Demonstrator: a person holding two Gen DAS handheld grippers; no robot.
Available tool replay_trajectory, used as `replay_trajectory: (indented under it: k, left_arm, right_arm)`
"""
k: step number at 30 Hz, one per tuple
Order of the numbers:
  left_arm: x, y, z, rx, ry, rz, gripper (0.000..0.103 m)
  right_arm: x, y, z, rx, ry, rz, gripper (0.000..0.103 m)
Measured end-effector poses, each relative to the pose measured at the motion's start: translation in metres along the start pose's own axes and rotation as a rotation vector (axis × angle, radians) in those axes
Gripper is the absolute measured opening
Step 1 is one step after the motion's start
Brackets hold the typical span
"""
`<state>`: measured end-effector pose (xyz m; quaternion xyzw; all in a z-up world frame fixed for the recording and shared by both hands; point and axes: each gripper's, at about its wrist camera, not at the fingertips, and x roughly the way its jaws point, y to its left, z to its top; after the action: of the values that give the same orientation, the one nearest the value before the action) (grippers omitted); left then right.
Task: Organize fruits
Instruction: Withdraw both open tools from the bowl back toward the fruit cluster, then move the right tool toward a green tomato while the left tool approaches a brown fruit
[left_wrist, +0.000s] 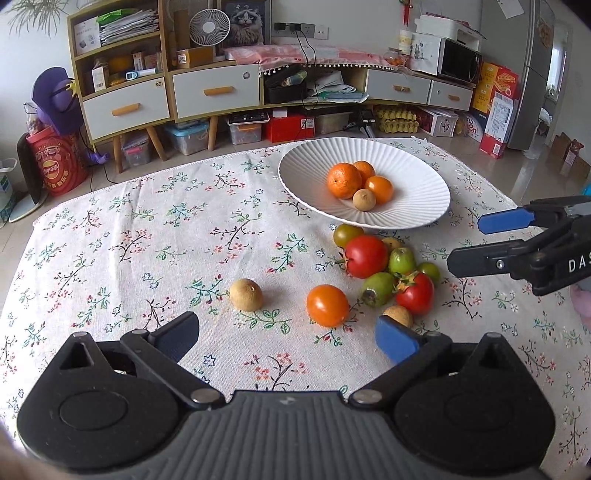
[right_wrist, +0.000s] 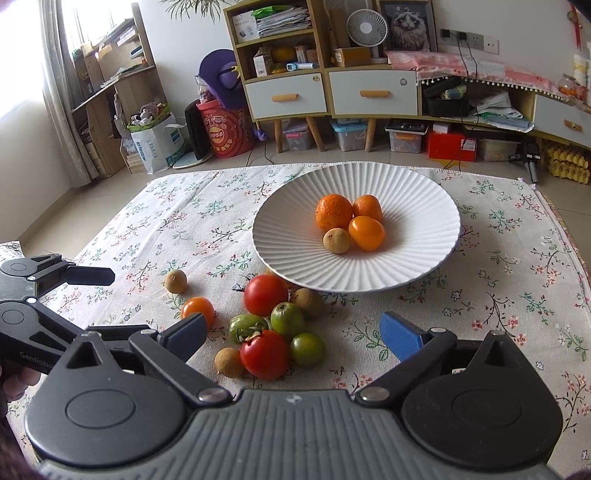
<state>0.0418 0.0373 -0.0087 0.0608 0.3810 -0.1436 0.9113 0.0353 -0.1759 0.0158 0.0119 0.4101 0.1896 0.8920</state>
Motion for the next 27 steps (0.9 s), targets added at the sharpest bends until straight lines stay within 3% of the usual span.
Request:
replay_trajectory:
  k: [20, 27]
  left_arm:
    - [0.017, -0.002, -0.04, 0.079, 0.045, -0.014, 0.101]
    - [0.021, 0.002, -0.042, 0.065, -0.011, 0.016, 0.101]
  right_arm:
    - [0.012, 0.02, -0.044, -0.1, 0.093, 0.012, 0.102]
    - [0.015, 0.02, -0.052, -0.143, 0.08, -0.027, 0.1]
